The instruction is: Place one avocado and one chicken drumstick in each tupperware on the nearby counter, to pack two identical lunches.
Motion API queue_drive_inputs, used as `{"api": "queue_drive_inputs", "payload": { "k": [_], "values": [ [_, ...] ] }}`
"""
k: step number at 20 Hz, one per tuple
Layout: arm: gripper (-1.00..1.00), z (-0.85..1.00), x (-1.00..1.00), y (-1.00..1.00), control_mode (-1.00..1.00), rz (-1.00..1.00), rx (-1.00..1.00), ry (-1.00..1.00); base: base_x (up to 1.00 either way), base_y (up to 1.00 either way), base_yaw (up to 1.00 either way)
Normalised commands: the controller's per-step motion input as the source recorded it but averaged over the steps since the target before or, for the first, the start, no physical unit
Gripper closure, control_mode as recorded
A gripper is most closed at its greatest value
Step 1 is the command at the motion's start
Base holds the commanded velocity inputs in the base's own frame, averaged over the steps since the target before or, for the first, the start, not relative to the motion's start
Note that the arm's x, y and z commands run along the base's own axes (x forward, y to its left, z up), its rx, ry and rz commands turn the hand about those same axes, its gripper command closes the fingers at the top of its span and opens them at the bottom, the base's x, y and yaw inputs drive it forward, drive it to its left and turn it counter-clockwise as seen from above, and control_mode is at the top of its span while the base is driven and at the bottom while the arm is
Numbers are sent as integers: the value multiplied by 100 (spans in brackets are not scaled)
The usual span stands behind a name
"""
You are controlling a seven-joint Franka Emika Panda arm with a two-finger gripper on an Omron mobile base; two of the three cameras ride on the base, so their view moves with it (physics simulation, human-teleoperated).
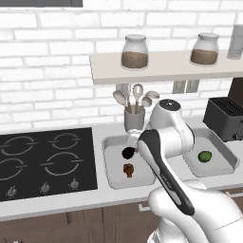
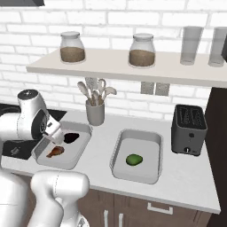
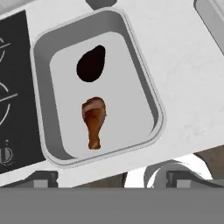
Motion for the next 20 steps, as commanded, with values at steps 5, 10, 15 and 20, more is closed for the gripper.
{"api": "queue_drive_inputs", "payload": {
  "k": [5,10,15,20],
  "values": [
    [-100,21,-94,-68,-100,7,-8,0,0,0,0],
    [-100,4,-93,-52,-100,7,-6,-4,0,0,0],
    [-100,0,-20,-5,100,0,0,-2,-80,-23,-1],
    [-100,0,0,0,100,0,0,0,-98,-5,-18]
  ]
}}
